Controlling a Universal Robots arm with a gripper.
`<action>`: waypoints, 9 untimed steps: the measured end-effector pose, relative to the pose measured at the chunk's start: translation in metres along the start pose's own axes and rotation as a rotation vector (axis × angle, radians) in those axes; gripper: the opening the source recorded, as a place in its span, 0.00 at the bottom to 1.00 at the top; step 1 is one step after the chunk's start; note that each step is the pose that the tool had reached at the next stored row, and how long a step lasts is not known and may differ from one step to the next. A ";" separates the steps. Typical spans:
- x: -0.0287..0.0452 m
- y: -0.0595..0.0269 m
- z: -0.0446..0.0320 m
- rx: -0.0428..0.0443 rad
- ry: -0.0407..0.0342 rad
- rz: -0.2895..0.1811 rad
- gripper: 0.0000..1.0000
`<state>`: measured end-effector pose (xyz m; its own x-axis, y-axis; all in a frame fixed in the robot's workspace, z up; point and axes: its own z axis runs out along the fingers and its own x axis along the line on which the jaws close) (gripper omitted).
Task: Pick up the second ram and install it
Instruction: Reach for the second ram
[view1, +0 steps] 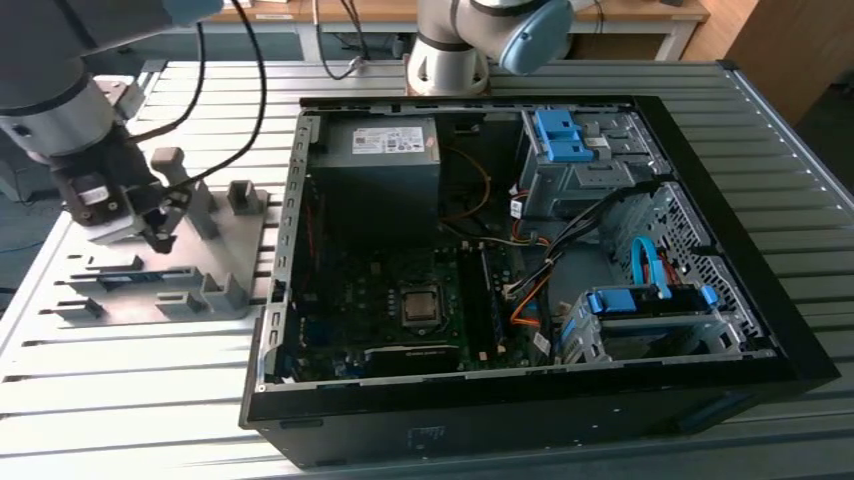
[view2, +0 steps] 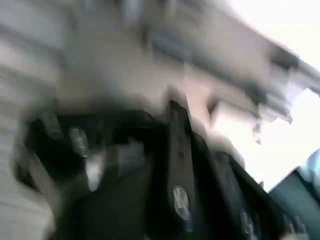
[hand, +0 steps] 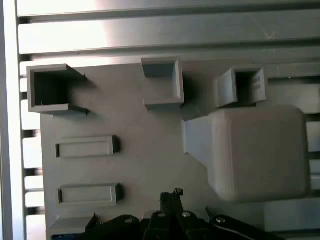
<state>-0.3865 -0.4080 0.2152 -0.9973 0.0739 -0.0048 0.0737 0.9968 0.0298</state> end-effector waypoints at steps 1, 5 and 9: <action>0.0061 0.0001 0.0013 0.0000 0.0019 0.000 0.10; 0.0161 0.0005 0.0055 0.0021 0.0028 0.006 0.10; 0.0160 0.0003 0.0054 0.0024 0.0053 0.007 0.10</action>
<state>-0.4024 -0.4063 0.2098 -0.9968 0.0803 0.0008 0.0803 0.9964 0.0273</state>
